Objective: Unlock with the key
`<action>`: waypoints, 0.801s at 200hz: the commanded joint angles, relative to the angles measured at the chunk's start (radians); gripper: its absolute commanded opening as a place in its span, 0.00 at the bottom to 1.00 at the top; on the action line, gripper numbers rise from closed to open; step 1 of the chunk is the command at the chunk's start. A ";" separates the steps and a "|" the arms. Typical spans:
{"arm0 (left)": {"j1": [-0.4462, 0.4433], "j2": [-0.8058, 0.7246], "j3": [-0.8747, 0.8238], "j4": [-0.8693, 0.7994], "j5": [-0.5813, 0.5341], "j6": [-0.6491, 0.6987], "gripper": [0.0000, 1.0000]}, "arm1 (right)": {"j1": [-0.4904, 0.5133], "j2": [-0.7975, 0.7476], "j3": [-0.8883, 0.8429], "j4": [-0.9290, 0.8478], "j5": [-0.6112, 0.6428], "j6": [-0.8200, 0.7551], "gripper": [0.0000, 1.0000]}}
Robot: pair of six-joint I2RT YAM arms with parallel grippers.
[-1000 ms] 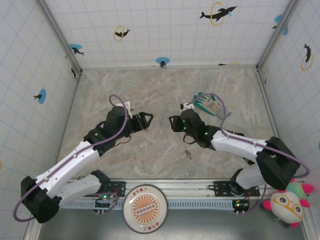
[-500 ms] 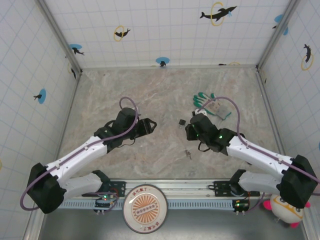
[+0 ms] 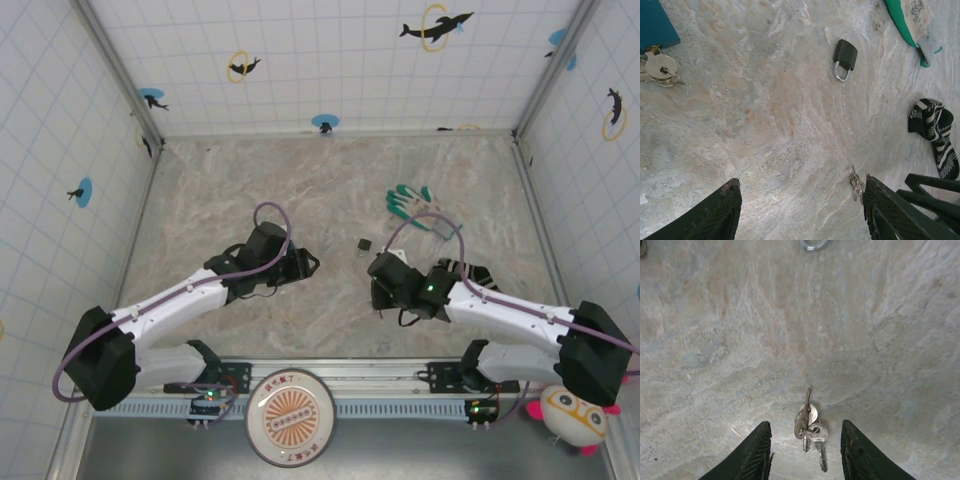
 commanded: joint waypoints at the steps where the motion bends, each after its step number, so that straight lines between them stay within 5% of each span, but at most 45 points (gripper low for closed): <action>1: -0.008 0.002 -0.016 0.027 0.014 -0.012 0.65 | 0.030 0.058 -0.015 0.027 -0.022 0.033 0.42; 58: -0.012 0.001 -0.041 0.049 0.013 -0.028 0.65 | 0.059 0.169 0.015 0.045 -0.016 0.030 0.38; 160: -0.016 -0.001 -0.056 0.062 0.011 -0.039 0.65 | 0.060 0.204 0.051 0.010 0.021 0.005 0.11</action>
